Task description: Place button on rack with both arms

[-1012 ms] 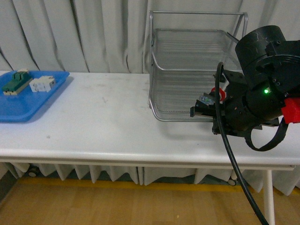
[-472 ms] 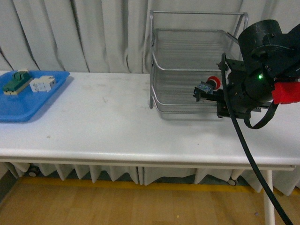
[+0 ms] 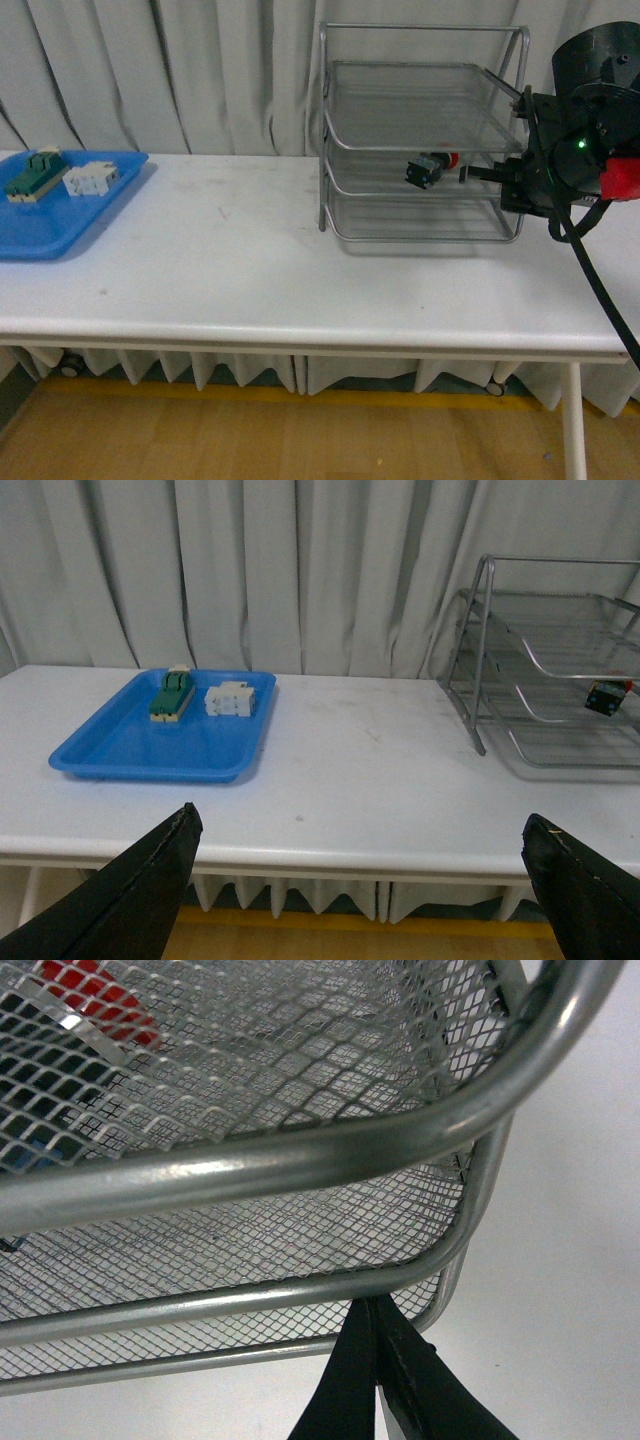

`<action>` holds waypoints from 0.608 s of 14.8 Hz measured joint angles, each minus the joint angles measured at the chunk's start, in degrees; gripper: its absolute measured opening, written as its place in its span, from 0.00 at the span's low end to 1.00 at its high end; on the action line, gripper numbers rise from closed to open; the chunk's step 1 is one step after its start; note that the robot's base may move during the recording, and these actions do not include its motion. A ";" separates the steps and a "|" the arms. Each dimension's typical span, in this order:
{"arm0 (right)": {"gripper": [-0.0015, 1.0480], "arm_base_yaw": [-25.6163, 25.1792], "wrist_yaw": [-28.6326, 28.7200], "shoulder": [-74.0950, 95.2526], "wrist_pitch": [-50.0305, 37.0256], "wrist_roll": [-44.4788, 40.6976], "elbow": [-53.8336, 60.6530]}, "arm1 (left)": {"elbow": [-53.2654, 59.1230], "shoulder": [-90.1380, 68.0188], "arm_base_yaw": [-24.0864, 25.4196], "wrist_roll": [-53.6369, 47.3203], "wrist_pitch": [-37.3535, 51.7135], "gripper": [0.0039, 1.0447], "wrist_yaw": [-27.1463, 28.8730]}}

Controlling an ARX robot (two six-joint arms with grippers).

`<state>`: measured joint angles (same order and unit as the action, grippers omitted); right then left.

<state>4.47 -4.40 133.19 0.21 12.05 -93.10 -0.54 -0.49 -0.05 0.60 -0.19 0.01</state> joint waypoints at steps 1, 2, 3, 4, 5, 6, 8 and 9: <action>0.02 0.02 -0.09 0.00 -0.98 0.39 0.55 | 0.00 0.00 0.00 0.00 0.00 0.94 -0.02; 0.02 0.02 -0.02 -0.04 -2.12 0.63 1.64 | 0.00 0.00 0.00 0.00 0.00 0.94 0.00; 0.02 0.02 0.52 -0.46 -1.92 1.25 2.73 | 0.00 0.00 0.00 0.00 0.00 0.94 0.00; 0.02 0.02 1.36 -1.33 -1.49 1.99 4.46 | 0.00 0.00 0.00 0.00 0.00 0.94 0.00; 0.02 0.07 2.23 -2.45 -1.49 2.54 6.29 | 0.00 0.00 0.00 0.00 0.00 0.94 0.00; 0.02 0.37 4.46 -5.44 -2.80 3.63 10.43 | 0.00 0.00 0.00 0.00 0.00 0.94 0.00; 0.02 0.79 11.17 -14.64 -9.05 6.14 20.68 | 0.00 0.00 0.00 0.00 0.02 0.94 0.00; 0.02 0.79 13.09 -18.34 -11.47 6.58 24.59 | 0.00 0.00 0.00 0.00 0.00 0.94 0.00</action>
<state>5.26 8.69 114.85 -11.27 18.63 -68.51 -0.54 -0.49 -0.05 0.60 -0.19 0.01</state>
